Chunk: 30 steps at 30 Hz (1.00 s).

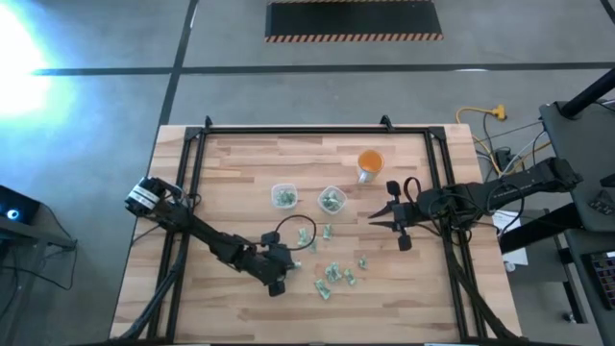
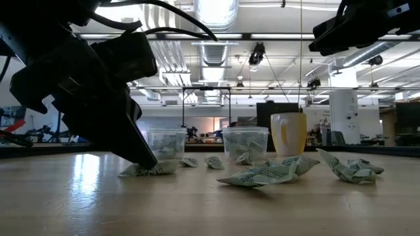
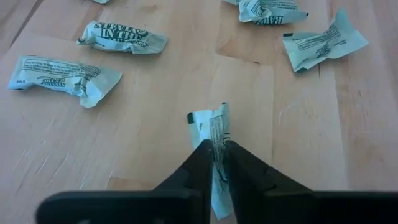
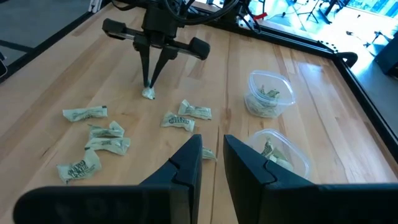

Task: Pick and place items into bin
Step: Put the white stevia packet into the left transparent bin

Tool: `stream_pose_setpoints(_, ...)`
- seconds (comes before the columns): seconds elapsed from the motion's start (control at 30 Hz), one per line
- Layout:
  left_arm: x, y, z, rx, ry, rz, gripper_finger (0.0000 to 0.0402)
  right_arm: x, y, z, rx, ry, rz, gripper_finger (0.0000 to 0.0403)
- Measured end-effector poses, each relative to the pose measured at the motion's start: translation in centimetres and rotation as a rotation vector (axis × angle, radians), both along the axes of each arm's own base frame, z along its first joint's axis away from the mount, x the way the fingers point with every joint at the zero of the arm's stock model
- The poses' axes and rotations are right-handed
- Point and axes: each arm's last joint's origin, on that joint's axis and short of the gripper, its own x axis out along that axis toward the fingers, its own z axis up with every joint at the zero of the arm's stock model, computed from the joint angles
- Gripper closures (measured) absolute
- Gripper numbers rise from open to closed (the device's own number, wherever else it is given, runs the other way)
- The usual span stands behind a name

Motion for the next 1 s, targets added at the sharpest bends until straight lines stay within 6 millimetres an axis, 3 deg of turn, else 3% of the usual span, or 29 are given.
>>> stream_pose_setpoints(0.1,-0.1,0.0,0.0,0.004,0.007,0.001,0.0398,0.0,0.0,0.0,0.0,0.0,0.0,0.0346)
stream_pose_setpoints(0.43,-0.2,0.1,0.5,0.01,-0.004,0.01,0.0401,0.0,0.0,0.0,0.0,0.0,0.0,0.0346)
stream_pose_setpoints(0.8,-0.9,0.8,4.4,0.065,-0.109,0.009,0.0401,0.0,0.0,0.0,0.0,-0.003,0.0,0.0346)
stream_pose_setpoints(1.0,-2.7,2.4,6.7,0.198,-0.085,0.089,0.0402,0.0,0.0,0.1,0.004,-0.007,-0.001,0.0346)
